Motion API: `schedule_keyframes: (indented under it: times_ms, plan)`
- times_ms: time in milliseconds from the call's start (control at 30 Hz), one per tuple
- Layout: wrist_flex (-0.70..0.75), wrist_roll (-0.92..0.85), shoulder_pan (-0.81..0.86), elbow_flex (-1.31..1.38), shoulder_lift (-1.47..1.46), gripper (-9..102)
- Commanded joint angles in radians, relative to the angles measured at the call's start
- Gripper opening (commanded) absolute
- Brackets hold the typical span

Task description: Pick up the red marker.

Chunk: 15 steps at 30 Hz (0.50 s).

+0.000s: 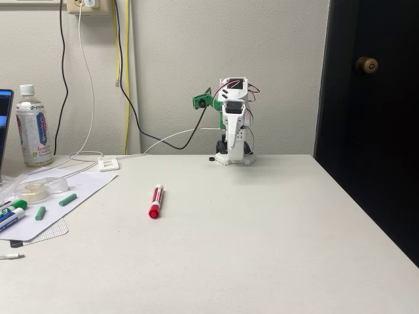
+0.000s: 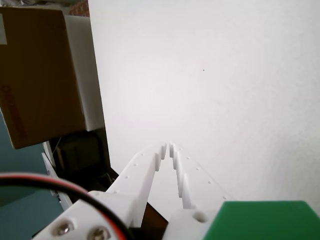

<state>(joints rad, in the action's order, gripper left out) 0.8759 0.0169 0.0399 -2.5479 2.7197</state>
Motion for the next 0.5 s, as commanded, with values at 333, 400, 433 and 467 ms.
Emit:
schedule_keyframes:
  times_ms: [333, 400, 433, 467]
  plan:
    - [-0.014, 0.000, 0.005, 0.046, -0.002, 0]
    - [-0.014, 0.000, 0.005, 0.044, -0.002, 0]
    - [-0.015, 0.000, 0.005, 0.044, -0.002, 0]
    - [-0.015, 0.000, 0.005, 0.043, -0.002, 0]
